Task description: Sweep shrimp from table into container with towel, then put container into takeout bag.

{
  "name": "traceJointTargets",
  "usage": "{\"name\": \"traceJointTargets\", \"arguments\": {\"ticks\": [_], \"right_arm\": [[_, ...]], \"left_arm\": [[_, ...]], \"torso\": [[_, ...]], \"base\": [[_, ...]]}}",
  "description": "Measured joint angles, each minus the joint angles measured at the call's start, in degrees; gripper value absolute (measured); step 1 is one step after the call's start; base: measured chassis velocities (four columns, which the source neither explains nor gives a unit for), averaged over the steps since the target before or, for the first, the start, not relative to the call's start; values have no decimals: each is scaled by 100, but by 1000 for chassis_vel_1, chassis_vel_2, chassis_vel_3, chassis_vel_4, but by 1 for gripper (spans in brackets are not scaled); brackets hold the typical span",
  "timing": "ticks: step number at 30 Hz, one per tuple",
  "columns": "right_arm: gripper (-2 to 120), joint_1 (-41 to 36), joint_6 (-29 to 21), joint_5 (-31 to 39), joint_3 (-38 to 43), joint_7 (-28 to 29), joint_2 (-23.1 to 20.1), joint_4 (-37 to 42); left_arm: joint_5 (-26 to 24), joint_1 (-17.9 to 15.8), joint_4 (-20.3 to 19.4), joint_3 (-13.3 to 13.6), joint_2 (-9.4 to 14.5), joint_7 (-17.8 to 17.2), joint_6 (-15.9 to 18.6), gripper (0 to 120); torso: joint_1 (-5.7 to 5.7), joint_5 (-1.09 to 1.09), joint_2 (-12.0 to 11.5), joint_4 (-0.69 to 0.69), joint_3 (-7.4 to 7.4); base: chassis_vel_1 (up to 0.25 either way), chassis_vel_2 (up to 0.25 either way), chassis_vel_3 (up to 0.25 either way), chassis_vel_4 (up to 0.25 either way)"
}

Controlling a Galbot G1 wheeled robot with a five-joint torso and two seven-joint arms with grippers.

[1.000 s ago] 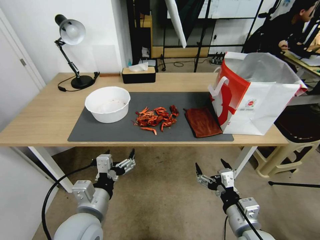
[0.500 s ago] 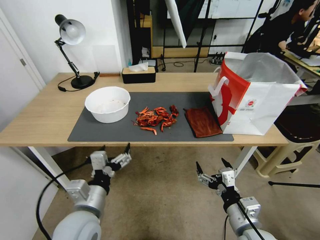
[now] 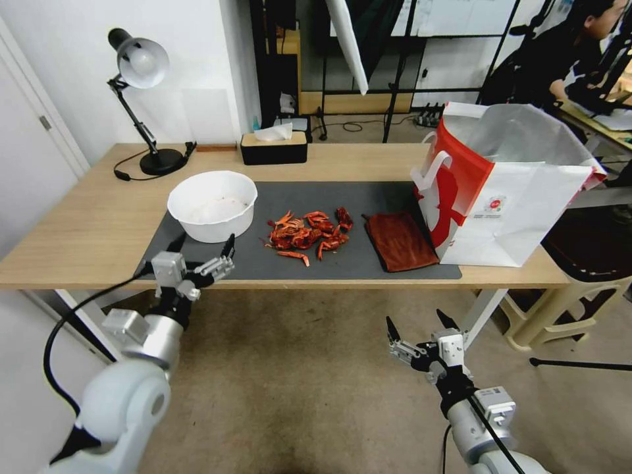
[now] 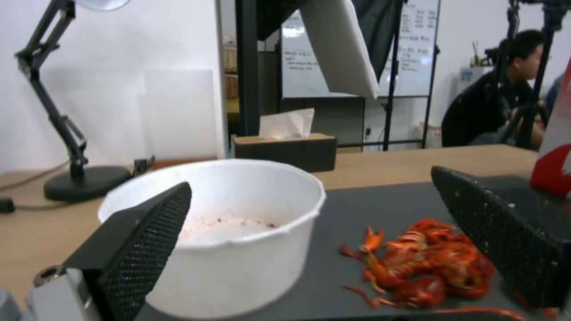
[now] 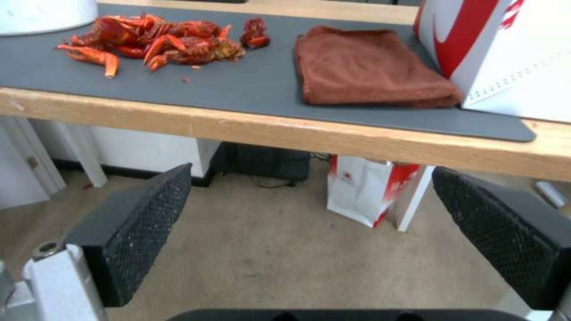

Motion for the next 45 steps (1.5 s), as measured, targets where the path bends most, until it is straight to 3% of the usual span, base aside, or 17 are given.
{"name": "traceJointTargets", "arguments": {"ticks": [2, 3, 5, 6, 9, 11, 13, 15, 18, 19, 22, 26, 32, 33, 40, 43, 45], "right_arm": [[100, -1, -1, -9, -3, -2, -2, -17], [100, -1, -1, -9, -3, -2, -2, -17], [100, -2, -1, -9, 21, -2, 0, -19], [100, -2, -1, -9, 21, -2, 0, -19], [100, 18, 13, -5, 70, 1, -1, -59], [100, 20, 15, -5, 78, 2, -1, -70], [100, 34, 21, -3, 87, 3, -2, -118], [100, 59, 19, -3, 77, 3, -2, -144], [100, 203, -12, -23, -32, 3, -2, -304], [100, 203, -12, -23, -32, 3, -2, -304], [100, 300, -41, -88, -165, 1, -2, -436], [100, 318, -45, -128, -204, -1, -3, -470], [100, 313, -44, -184, -212, -19, -3, -489], [100, 313, -44, -184, -212, -19, -3, -489], [100, 241, -10, -192, -171, -25, -1, -458], [100, 217, 9, -191, -135, -26, -2, -446], [100, 217, 10, -190, -126, -26, -3, -445]], "left_arm": [[-24, -393, 364, 11, 404, 268, -131, 100], [-24, -393, 364, 11, 404, 268, -131, 100], [-57, -765, 671, 70, 830, 573, -209, 100], [-57, -765, 671, 70, 830, 573, -209, 100], [-118, -1296, 1120, 218, 1374, 1414, -340, 100], [-116, -1390, 1219, 256, 1456, 1603, -379, 100], [-7, -1768, 1630, 380, 1733, 2294, -541, 100], [81, -1865, 1760, 390, 1819, 2512, -610, 100], [492, -2272, 2189, 400, 2145, 3249, -812, 100], [492, -2272, 2189, 400, 2145, 3249, -812, 100], [957, -2685, 2566, 520, 2463, 4085, -912, 100], [1147, -2966, 2762, 762, 2610, 4394, -981, 100], [1492, -4060, 3398, 1760, 2751, 4991, -1187, 100], [1492, -4060, 3398, 1760, 2751, 4991, -1187, 100], [2057, -5034, 4032, 2512, 2786, 5725, -1379, 100], [2286, -5765, 4447, 3191, 2784, 6053, -1494, 100], [2332, -5928, 4528, 3320, 2761, 6116, -1503, 100]], "torso": [[0, -1, 0, 0, 0], [0, -1, 0, 0, 0], [0, 0, 0, -3, 0], [0, 0, 0, -3, 0], [0, 1, 0, -2, 0], [0, 0, 0, -1, 0], [0, 0, 0, -3, 0], [0, -1, 0, -4, 0], [0, 0, 0, 1, 0], [0, 0, 0, 1, 0], [0, 1, 0, 0, 0], [0, 1, 0, 2, 0], [0, -1, 0, -2, 1], [0, -1, 0, -2, 1], [0, 1, 0, -2, 0], [0, 0, 0, -1, 0], [0, 2, 0, -1, 0]], "base": [[0, 0, 0, 0], [0, 0, 0, 0], [0, 0, 0, 0], [0, 0, 0, 0], [0, 0, 0, 0], [0, 0, 0, 0], [0, 0, 0, 0], [0, 0, 0, 0], [0, 0, 0, 0], [0, 0, 0, 0], [0, 0, 0, 0], [0, 0, 0, 0], [0, 0, 0, 0], [0, 0, 0, 0], [0, 0, 0, 0], [0, 0, 0, 0], [0, 0, 0, 0]]}}
